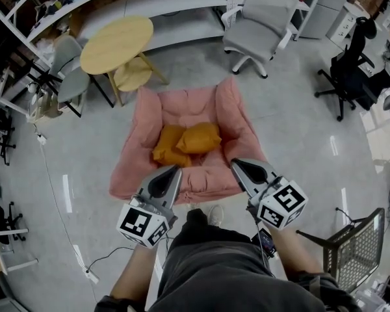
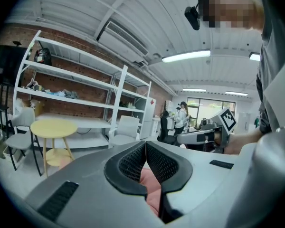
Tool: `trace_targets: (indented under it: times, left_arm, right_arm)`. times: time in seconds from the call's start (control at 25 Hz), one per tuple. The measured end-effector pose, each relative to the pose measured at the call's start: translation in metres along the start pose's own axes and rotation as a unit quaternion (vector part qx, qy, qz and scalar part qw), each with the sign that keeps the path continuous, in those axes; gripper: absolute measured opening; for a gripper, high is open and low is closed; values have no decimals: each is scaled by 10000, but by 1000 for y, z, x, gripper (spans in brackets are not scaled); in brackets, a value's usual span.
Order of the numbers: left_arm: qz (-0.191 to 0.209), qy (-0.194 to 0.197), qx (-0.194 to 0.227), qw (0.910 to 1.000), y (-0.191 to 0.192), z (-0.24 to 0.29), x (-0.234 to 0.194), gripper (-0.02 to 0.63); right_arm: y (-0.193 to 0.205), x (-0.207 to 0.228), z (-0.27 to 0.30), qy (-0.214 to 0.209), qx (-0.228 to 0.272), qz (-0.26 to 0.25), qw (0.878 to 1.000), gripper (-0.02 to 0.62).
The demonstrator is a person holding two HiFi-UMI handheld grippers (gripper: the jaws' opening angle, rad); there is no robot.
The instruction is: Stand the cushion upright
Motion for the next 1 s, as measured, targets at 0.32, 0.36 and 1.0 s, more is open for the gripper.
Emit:
trace_targets:
  times: [0.32, 0.36, 1.0]
  left_arm:
    - [-75, 82, -50, 9999, 5, 3, -6, 11]
    - [-96, 82, -48, 9999, 5, 3, -8, 11]
    - [-199, 71, -72, 9998, 11, 6, -24, 11]
  right_arm:
    - [2, -4, 18, -16, -155, -61, 9999, 15]
    - [1, -4, 21, -10, -169, -83, 9998, 15]
    - [4, 1, 33, 101, -311, -110, 9994, 15]
Point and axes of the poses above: the fingertips, and each gripper's own axes: z forward along the fingers, x to its right, y out of its underside, the point moved 4 cm from there along -z, backward along the fingers, and after that the axes turned 3 degrees about z, right-handed, at the moved point
